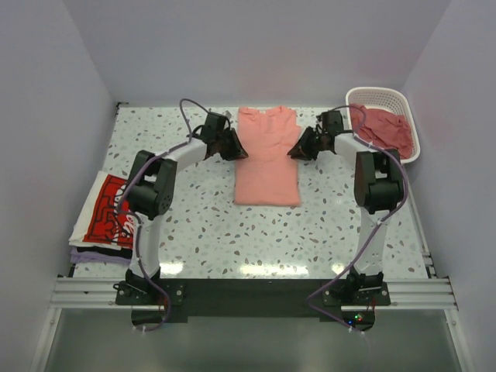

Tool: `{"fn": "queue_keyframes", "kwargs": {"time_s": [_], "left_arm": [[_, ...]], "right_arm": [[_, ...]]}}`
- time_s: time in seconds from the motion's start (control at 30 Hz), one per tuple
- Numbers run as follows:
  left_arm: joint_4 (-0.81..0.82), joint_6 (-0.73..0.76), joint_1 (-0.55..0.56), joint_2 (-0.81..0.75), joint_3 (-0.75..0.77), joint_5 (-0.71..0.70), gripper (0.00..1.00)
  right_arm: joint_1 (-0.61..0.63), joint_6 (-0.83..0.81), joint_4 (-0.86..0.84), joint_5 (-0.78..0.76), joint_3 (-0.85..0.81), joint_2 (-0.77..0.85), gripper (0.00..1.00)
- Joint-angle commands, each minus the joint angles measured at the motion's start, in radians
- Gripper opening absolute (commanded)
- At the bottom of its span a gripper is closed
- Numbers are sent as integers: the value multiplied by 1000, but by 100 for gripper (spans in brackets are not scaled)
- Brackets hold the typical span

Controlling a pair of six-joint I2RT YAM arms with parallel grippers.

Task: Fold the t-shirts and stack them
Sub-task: Fold the tshirt

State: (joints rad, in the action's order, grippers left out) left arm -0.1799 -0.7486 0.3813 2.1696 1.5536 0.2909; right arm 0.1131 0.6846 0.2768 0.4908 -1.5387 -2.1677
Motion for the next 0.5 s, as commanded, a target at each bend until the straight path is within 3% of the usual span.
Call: {"fn": "queue_keyframes", "kwargs": {"time_s": [0.0,0.3,0.47], "left_arm": [[5,17,-9,-146,-25,42,21],[152,-77,41,-313,-395,38,20],[218,-89,68,-303,-504,31,18]], "right_arm": [[16,-46,57,-50,35,190,26],[59,36,-180,-38,521,414,27],[56,12,-209,-58,634,405,26]]}}
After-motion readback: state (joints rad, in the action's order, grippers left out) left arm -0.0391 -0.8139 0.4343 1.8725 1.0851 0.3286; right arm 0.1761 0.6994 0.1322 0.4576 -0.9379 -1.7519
